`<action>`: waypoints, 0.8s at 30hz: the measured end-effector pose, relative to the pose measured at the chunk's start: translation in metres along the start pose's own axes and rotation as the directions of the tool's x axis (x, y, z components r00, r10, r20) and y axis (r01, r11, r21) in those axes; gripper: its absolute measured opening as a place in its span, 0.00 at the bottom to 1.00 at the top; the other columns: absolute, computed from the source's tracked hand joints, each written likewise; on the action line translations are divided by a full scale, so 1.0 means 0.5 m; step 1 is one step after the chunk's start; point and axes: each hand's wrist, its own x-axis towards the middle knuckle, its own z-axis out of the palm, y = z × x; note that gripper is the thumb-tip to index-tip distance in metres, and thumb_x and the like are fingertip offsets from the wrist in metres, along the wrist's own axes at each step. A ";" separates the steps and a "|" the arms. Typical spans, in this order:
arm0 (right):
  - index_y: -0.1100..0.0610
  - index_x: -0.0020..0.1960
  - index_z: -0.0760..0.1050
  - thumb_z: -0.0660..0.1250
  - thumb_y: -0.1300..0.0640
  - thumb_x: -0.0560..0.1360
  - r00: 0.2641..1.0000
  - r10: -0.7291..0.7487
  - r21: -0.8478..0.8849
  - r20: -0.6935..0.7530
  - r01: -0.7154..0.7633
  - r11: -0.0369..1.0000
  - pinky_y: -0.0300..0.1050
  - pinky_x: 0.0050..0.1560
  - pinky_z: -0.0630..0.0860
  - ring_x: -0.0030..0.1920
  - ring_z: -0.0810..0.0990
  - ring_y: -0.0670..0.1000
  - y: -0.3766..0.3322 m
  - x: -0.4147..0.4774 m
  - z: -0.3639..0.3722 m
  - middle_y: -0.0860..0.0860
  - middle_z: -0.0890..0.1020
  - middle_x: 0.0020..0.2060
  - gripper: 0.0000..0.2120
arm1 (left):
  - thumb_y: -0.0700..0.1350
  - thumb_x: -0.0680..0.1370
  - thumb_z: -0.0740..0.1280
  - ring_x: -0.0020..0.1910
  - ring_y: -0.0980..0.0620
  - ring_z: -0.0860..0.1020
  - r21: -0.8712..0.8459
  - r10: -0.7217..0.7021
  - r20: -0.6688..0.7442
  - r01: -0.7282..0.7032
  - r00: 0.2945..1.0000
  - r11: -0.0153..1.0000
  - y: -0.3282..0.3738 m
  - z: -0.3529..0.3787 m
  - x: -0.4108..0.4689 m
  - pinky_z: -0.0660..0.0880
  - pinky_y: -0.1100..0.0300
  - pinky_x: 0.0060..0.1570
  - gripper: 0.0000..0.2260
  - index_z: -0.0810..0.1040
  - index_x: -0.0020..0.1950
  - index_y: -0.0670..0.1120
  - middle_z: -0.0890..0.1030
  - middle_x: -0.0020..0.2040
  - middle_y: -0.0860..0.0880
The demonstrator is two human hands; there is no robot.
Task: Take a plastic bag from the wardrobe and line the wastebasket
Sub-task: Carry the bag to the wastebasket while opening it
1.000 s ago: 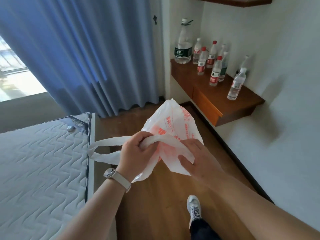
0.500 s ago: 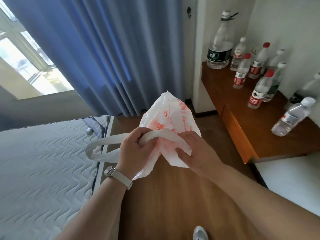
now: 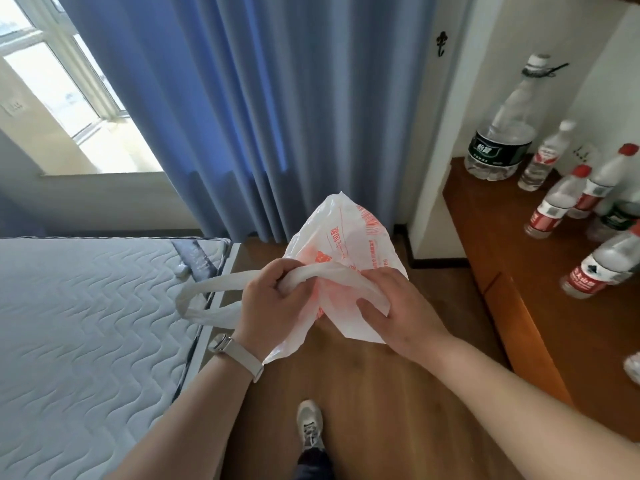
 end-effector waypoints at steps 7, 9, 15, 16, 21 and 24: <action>0.45 0.68 0.66 0.62 0.43 0.78 1.000 0.000 -0.055 -0.029 -0.001 0.998 0.36 0.60 0.67 0.61 0.66 0.35 -0.035 0.260 0.040 0.40 0.71 0.64 0.20 | 0.41 0.71 0.74 0.39 0.57 0.80 -0.087 -0.006 0.016 0.007 1.000 0.996 -0.105 -0.040 0.259 0.77 0.66 0.38 0.07 0.81 0.45 0.53 0.82 0.38 0.60; 0.44 0.68 0.66 0.62 0.42 0.78 1.000 -0.004 -0.062 -0.030 0.002 0.998 0.42 0.61 0.71 0.62 0.67 0.38 -0.057 0.332 0.052 0.39 0.70 0.64 0.20 | 0.41 0.71 0.73 0.39 0.58 0.80 -0.116 -0.008 0.013 0.009 1.000 0.993 -0.126 -0.062 0.328 0.75 0.69 0.36 0.07 0.81 0.44 0.53 0.82 0.38 0.60; 0.44 0.69 0.65 0.59 0.40 0.78 0.999 -0.034 -0.040 -0.015 0.034 0.999 0.51 0.62 0.74 0.63 0.69 0.42 -0.098 0.488 0.089 0.40 0.71 0.64 0.21 | 0.42 0.72 0.73 0.37 0.60 0.79 -0.122 -0.020 -0.019 0.017 1.000 0.992 -0.176 -0.111 0.477 0.74 0.70 0.35 0.06 0.81 0.44 0.52 0.82 0.38 0.60; 0.43 0.69 0.64 0.59 0.39 0.78 0.999 -0.042 -0.039 -0.007 0.041 0.998 0.51 0.62 0.74 0.63 0.69 0.42 -0.102 0.511 0.093 0.40 0.70 0.64 0.21 | 0.41 0.72 0.73 0.37 0.60 0.80 -0.125 -0.018 -0.022 0.016 1.000 0.992 -0.183 -0.116 0.497 0.74 0.70 0.35 0.07 0.81 0.44 0.53 0.82 0.38 0.60; 0.43 0.69 0.64 0.59 0.40 0.78 0.997 -0.073 -0.009 0.032 0.074 0.997 0.51 0.61 0.75 0.63 0.69 0.42 -0.092 0.631 0.111 0.40 0.71 0.64 0.21 | 0.42 0.72 0.73 0.37 0.61 0.80 -0.108 -0.060 -0.066 0.053 0.996 0.993 -0.226 -0.112 0.600 0.74 0.70 0.35 0.05 0.81 0.44 0.51 0.82 0.37 0.58; 0.43 0.69 0.64 0.57 0.37 0.77 0.993 -0.090 0.014 0.074 0.090 0.996 0.53 0.61 0.75 0.64 0.69 0.43 -0.067 0.703 0.124 0.40 0.70 0.64 0.23 | 0.42 0.72 0.73 0.37 0.59 0.80 -0.093 -0.086 -0.075 0.078 0.994 0.993 -0.251 -0.097 0.655 0.75 0.68 0.35 0.06 0.81 0.45 0.52 0.82 0.37 0.58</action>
